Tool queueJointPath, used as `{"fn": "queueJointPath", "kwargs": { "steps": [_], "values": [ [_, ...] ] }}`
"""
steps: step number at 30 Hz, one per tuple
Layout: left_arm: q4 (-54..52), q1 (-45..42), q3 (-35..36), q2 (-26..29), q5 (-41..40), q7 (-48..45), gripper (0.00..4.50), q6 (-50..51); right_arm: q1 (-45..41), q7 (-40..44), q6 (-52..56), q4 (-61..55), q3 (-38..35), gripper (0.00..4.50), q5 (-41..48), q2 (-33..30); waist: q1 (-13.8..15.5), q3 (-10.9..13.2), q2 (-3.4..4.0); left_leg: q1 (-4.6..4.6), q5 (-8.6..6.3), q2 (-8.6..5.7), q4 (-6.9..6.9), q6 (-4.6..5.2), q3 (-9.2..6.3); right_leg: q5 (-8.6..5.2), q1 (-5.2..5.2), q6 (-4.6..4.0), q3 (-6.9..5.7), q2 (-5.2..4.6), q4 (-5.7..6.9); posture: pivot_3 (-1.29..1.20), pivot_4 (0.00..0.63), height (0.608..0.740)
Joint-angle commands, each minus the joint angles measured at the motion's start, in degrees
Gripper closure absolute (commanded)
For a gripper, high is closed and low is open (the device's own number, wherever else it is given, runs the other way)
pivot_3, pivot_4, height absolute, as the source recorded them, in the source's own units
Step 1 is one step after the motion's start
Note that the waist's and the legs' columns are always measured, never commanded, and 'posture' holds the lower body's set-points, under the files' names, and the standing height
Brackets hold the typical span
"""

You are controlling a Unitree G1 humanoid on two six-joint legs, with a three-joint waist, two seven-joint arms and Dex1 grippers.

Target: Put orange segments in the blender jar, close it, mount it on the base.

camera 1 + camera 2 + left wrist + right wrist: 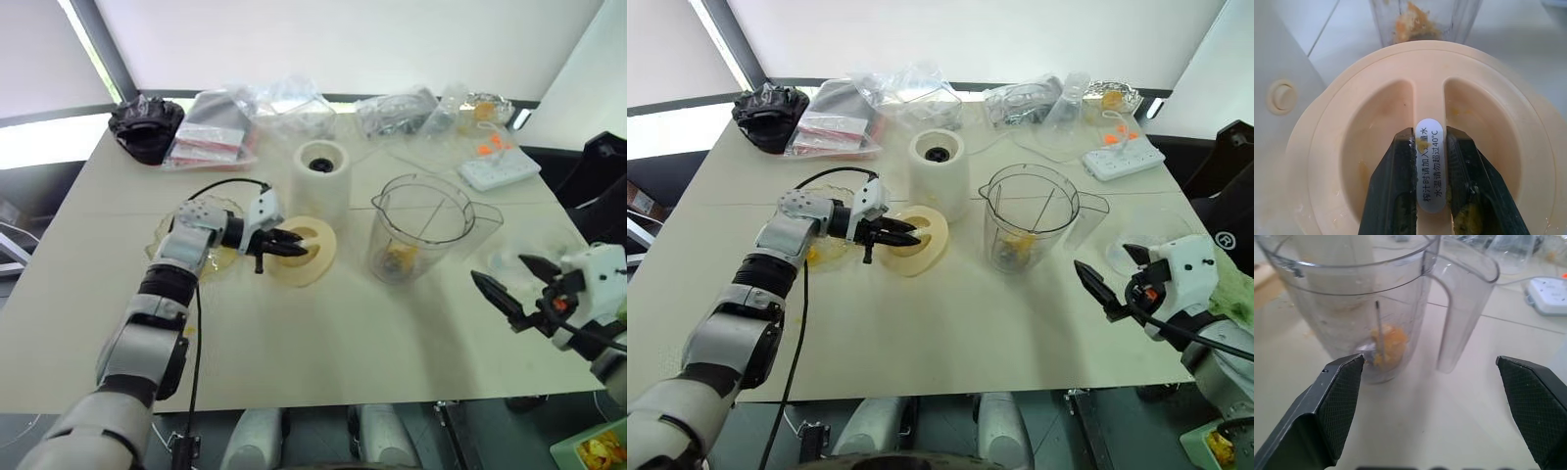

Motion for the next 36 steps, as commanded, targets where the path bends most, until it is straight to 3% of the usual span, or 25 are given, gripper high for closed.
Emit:
{"fn": "queueJointPath", "kwargs": {
  "steps": [1,6,15,36],
  "values": [
    [-7.2,0.9,1.6,0.9,-2.9,2.2,4.23,3.8,-1.7,-0.4,-1.8,0.2,0.3,0.0,-2.4,0.3,0.1,0.0,0.01,0.0,0.0,0.0,0.0,0.0,0.0,0.0,0.0,0.0,0.0,0.0,0.0,0.0,0.15,0.74],
    [-16.4,4.7,1.4,2.7,-5.1,4.5,4.23,8.2,-6.9,-1.8,-2.8,4.7,4.0,0.0,-5.7,1.4,-0.3,0.0,0.01,0.01,0.0,-0.01,0.0,0.0,0.05,0.0,0.0,-0.01,0.05,0.0,-0.02,0.0,0.15,0.74],
    [-21.6,6.7,1.1,5.1,-6.7,7.4,4.23,10.8,-12.7,-3.2,-6.7,11.2,10.9,0.0,-12.7,6.2,-0.1,0.0,0.05,0.02,0.0,-0.02,0.0,0.0,0.04,-0.02,-0.02,-0.07,0.04,0.02,0.03,0.0,0.15,0.74],
    [-25.5,8.7,0.5,7.5,-8.1,10.4,4.23,11.5,-22.0,-5.6,-16.7,25.1,14.3,0.0,-21.6,14.0,-0.4,0.0,0.07,0.02,0.0,-0.06,0.0,0.0,0.04,0.0,-0.04,-0.04,0.04,0.04,0.05,0.0,0.15,0.74]
  ]
}}
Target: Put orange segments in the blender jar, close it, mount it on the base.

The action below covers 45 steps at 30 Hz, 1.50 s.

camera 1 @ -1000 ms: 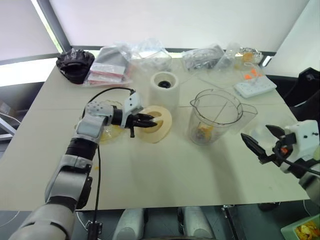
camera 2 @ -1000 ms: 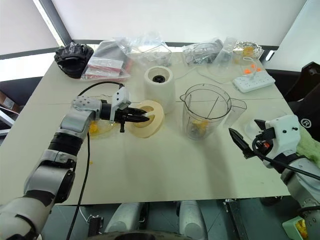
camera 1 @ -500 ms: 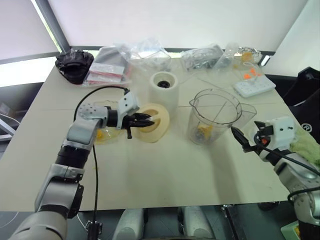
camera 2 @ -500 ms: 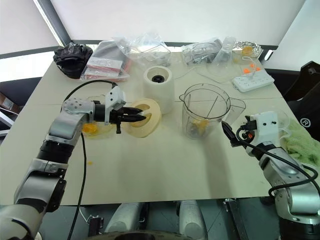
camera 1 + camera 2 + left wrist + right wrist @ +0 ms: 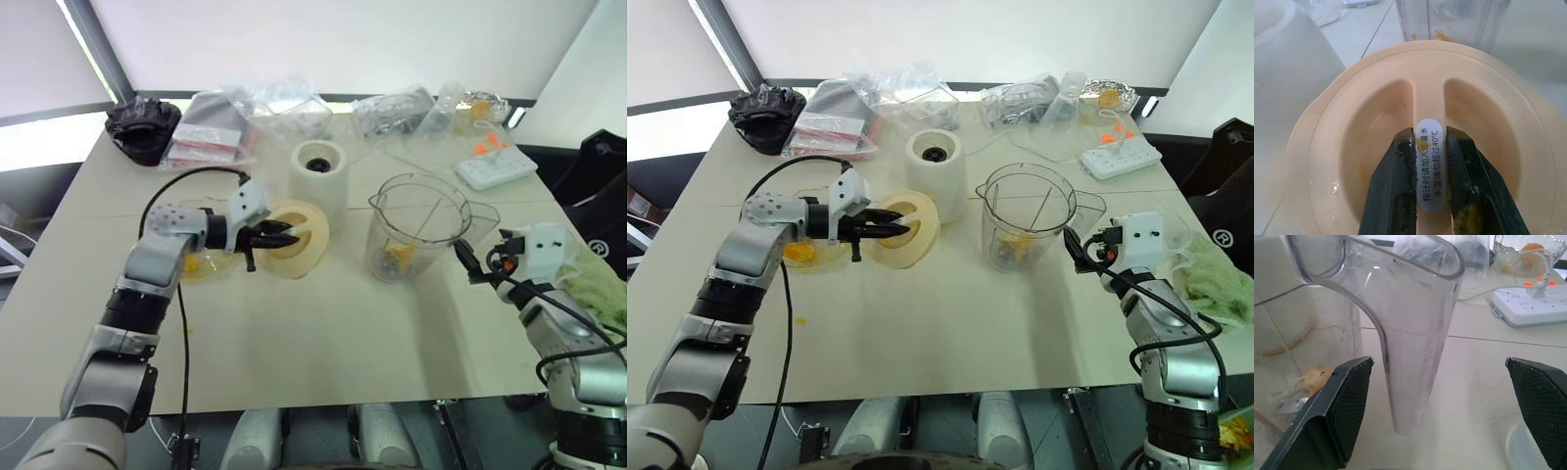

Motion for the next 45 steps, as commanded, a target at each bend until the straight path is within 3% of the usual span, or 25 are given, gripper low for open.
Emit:
{"fn": "queueJointPath", "kwargs": {
  "steps": [1,7,10,15,16,22,30,37,45],
  "values": [
    [-2.3,0.0,0.6,0.7,-1.3,0.5,4.23,0.1,-1.6,-0.6,-1.9,0.0,-0.6,0.0,-0.8,0.5,0.0,0.0,0.0,0.0,0.0,0.0,0.0,0.0,0.0,0.0,0.0,0.0,0.0,0.0,0.0,0.0,0.15,0.74],
    [-3.6,0.3,1.0,1.3,-2.0,1.6,4.23,1.0,-4.8,-1.2,-3.3,3.7,0.1,0.0,-2.4,1.7,-0.2,0.0,0.01,0.0,0.0,-0.01,0.0,0.0,-0.01,0.0,0.0,0.0,0.0,0.01,0.01,0.0,0.15,0.74],
    [-4.6,0.7,1.3,1.6,-2.5,2.1,4.23,1.7,-5.6,-1.3,-3.8,4.7,0.5,0.9,-2.8,2.2,-0.3,0.0,0.01,0.0,0.0,0.0,0.0,0.0,-0.01,0.0,-0.01,0.0,0.0,0.0,0.01,0.0,0.15,0.74],
    [-5.2,0.8,1.0,2.1,-3.1,2.7,4.23,2.2,-5.8,-1.2,-4.1,5.1,0.7,3.41,-2.9,2.3,-0.7,0.0,0.03,0.0,0.0,0.0,0.0,0.0,-0.02,0.0,-0.01,0.0,0.0,0.0,0.01,0.0,0.15,0.74],
    [-5.2,0.8,1.0,2.1,-3.2,2.8,4.23,2.2,-5.8,-1.2,-4.2,5.1,0.7,3.54,-2.9,2.3,-0.7,0.0,0.02,0.02,0.0,0.0,0.0,0.0,-0.02,0.0,0.01,0.0,0.0,0.0,0.01,0.0,0.15,0.74],
    [-4.7,-2.7,4.9,5.1,-5.7,2.4,4.23,4.3,-5.9,-1.9,-2.7,1.5,3.0,3.53,-2.3,4.1,-1.0,0.0,0.02,0.01,0.0,0.0,0.0,0.0,-0.03,0.0,-0.02,0.01,0.0,0.01,0.03,0.0,0.15,0.74],
    [3.5,-16.4,6.4,9.4,-8.4,-3.8,4.23,3.4,-5.8,-3.0,0.6,-7.8,8.9,3.53,-2.9,7.4,-1.2,0.0,0.11,-0.01,0.0,-0.04,-0.08,0.0,0.01,0.01,-0.18,0.04,0.01,0.05,0.19,0.0,0.15,0.74],
    [10.7,-26.9,4.3,6.7,-8.9,-10.9,4.23,0.6,-5.9,-2.5,1.9,-10.2,12.8,3.53,-3.2,8.8,-1.0,0.1,0.05,-0.19,0.0,-0.1,-0.08,0.0,0.0,0.01,-0.27,0.05,-0.02,0.06,0.14,0.0,0.15,0.74],
    [9.6,-32.0,3.1,0.9,-12.7,-17.5,4.23,3.5,-5.3,-1.8,1.4,-10.1,16.2,3.53,-4.4,10.2,-1.4,0.1,0.04,-0.71,0.01,-0.11,0.08,0.0,0.02,0.02,-0.94,0.06,0.01,0.06,0.55,0.0,0.15,0.74]
  ]
}}
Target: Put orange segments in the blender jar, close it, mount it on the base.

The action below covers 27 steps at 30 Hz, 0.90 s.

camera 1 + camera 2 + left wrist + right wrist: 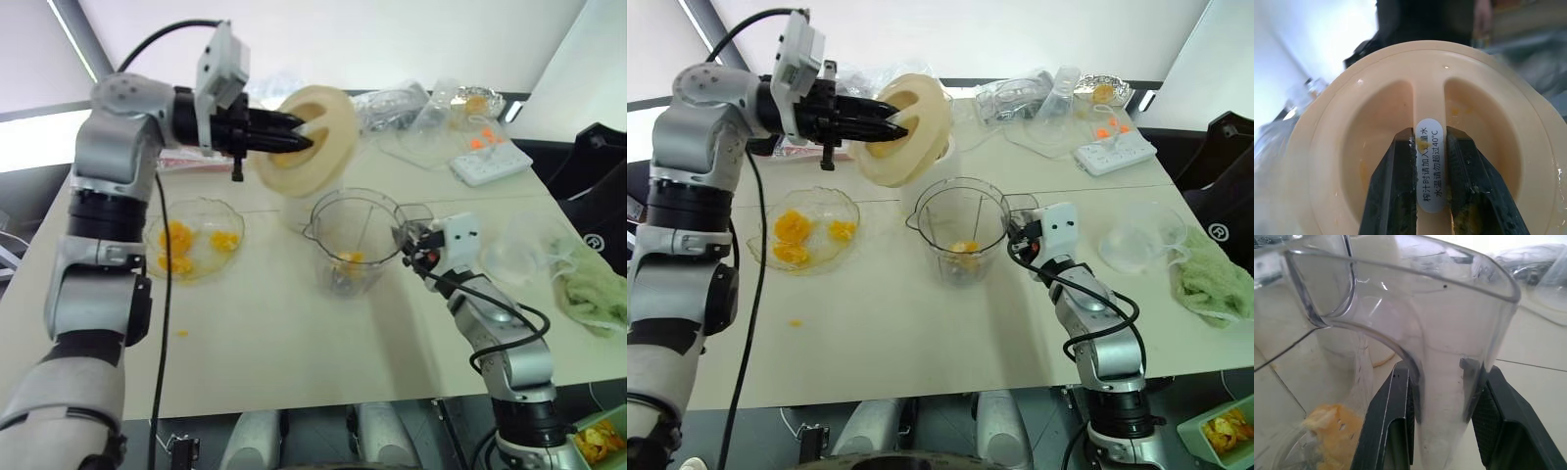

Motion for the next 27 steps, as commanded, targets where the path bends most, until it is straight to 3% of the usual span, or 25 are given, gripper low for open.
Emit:
{"fn": "queueJointPath", "kwargs": {
  "steps": [1,13,21,27],
  "values": [
    [-2.1,-2.1,-0.4,-0.8,-2.2,-2.1,4.23,1.2,-0.6,0.4,-1.3,-3.0,0.2,3.53,0.1,0.6,-0.2,0.0,0.0,0.0,0.0,-0.01,0.01,0.0,0.01,0.0,-0.04,0.0,0.01,0.0,0.08,0.0,0.15,0.74],
    [-3.0,2.3,-6.6,-6.4,-1.4,-4.8,4.23,2.1,-0.9,1.0,-1.4,-3.3,0.4,3.53,-0.9,1.0,-0.2,0.0,0.0,0.01,0.01,0.01,0.03,0.0,0.0,0.0,-0.09,-0.02,0.03,0.05,0.18,0.0,0.15,0.74],
    [0.1,5.1,-11.0,-7.6,3.3,-6.4,4.23,-4.9,-0.5,0.6,-1.1,-4.6,0.5,3.53,-1.1,1.6,0.0,0.0,0.0,0.0,0.01,0.01,0.04,0.0,-0.01,0.0,-0.09,-0.02,0.02,0.06,0.18,0.0,0.15,0.74],
    [8.0,4.2,-13.6,-10.7,8.9,-5.5,4.23,-12.7,-0.1,0.1,-1.0,-5.4,0.8,3.53,-1.5,2.3,0.1,0.0,0.0,0.02,0.01,0.0,0.05,0.0,0.0,0.0,-0.06,-0.02,0.02,0.05,0.18,0.0,0.15,0.74]
  ]
}}
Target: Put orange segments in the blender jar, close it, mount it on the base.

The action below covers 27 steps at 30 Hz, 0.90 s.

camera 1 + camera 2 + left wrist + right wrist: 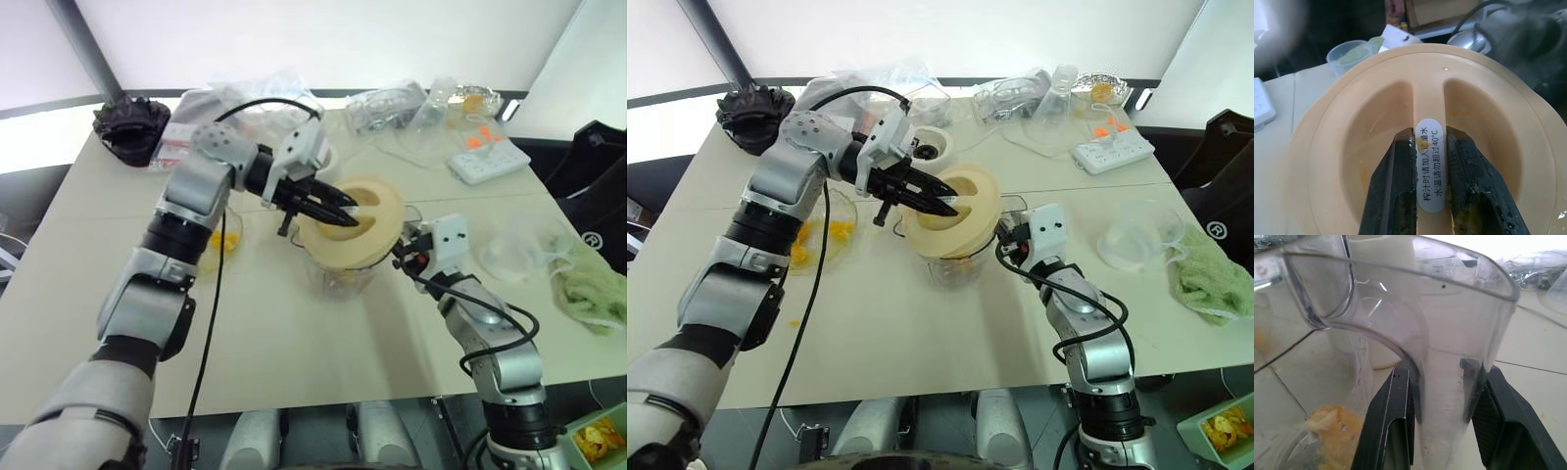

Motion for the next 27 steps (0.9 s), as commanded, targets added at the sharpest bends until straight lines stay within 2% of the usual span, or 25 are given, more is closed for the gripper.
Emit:
{"fn": "queueJointPath", "kwargs": {
  "steps": [1,6,11,16,24,27],
  "values": [
    [4.4,-0.3,-2.8,-1.7,3.9,0.4,4.23,-4.7,-0.4,0.0,-0.9,-4.4,-0.3,3.53,0.8,0.9,0.0,0.0,-0.01,0.01,0.0,0.0,0.0,0.0,0.01,0.0,0.01,0.0,0.0,0.0,0.0,0.0,0.15,0.74],
    [7.9,-0.8,-3.7,-2.4,6.2,0.1,4.23,-7.6,-0.1,-0.1,-0.9,-4.5,-0.8,3.53,0.7,0.8,0.1,0.0,0.0,0.07,0.0,-0.01,0.05,0.0,0.01,0.0,0.12,0.0,-0.01,0.0,0.0,0.0,0.15,0.74],
    [6.7,0.7,-5.5,-2.8,8.0,0.9,4.23,-4.7,-0.8,-0.1,-1.0,-3.8,-1.2,3.53,0.6,0.6,0.2,-0.1,0.02,0.22,0.0,-0.01,0.06,0.0,0.0,0.0,0.29,0.0,0.0,-0.01,0.0,0.0,0.15,0.74],
    [0.3,1.5,-7.1,-3.4,7.9,1.9,4.23,8.8,-1.5,0.2,-1.0,-3.3,-1.2,3.53,0.4,0.5,0.2,-0.1,0.02,0.34,0.0,-0.01,0.06,0.0,-0.02,-0.01,0.44,0.01,0.0,-0.02,-0.01,0.0,0.15,0.74],
    [-11.6,4.1,-12.6,-0.2,11.7,5.7,4.23,22.9,-1.9,0.4,-1.1,-3.1,-1.6,3.53,0.4,0.5,0.1,-0.1,0.02,0.45,0.0,0.02,0.04,0.01,-0.04,-0.01,0.5,0.01,0.0,-0.01,-0.01,0.0,0.15,0.74],
    [-13.1,3.4,-12.0,-2.2,13.3,13.9,4.23,31.1,-1.8,0.2,-1.1,-3.2,-1.8,3.53,0.4,0.6,0.2,-0.1,0.02,0.76,-0.01,0.02,0.02,0.01,-0.05,-0.03,0.84,0.01,0.0,-0.01,-0.05,0.0,0.15,0.74]
  ]
}}
